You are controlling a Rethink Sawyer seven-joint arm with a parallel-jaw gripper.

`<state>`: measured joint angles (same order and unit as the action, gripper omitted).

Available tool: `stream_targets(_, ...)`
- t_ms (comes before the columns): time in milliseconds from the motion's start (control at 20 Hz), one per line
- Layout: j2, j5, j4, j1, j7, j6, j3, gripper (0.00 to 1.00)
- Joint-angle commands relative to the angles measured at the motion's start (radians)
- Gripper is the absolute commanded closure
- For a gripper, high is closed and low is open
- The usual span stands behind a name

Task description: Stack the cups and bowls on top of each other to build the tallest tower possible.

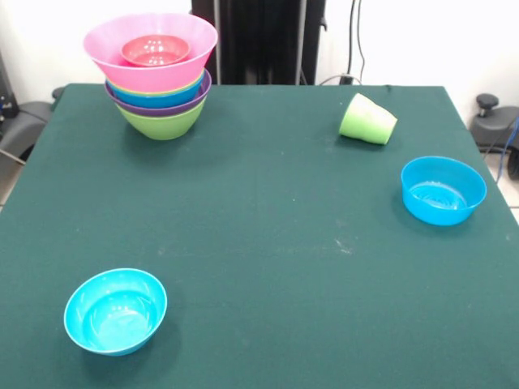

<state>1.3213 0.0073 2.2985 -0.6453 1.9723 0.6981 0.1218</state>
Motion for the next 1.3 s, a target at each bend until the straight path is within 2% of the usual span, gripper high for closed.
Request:
stream_targets(50,-0.038,-0.062,0.101,-0.052,-0.322,-0.092,0.126,1.0)
stream_targets(200,-0.08,-0.086,0.109,-0.091,-0.304,-0.14,0.164,1.0)
stream_targets(500,-0.215,-0.195,0.099,-0.152,-0.231,-0.264,0.213,1.0)
stream_targets(1050,-0.266,-0.302,0.091,-0.204,-0.124,-0.288,0.28,1.0)
stream_targets(1300,-0.268,-0.322,0.088,-0.216,-0.1,-0.278,0.298,1.0)
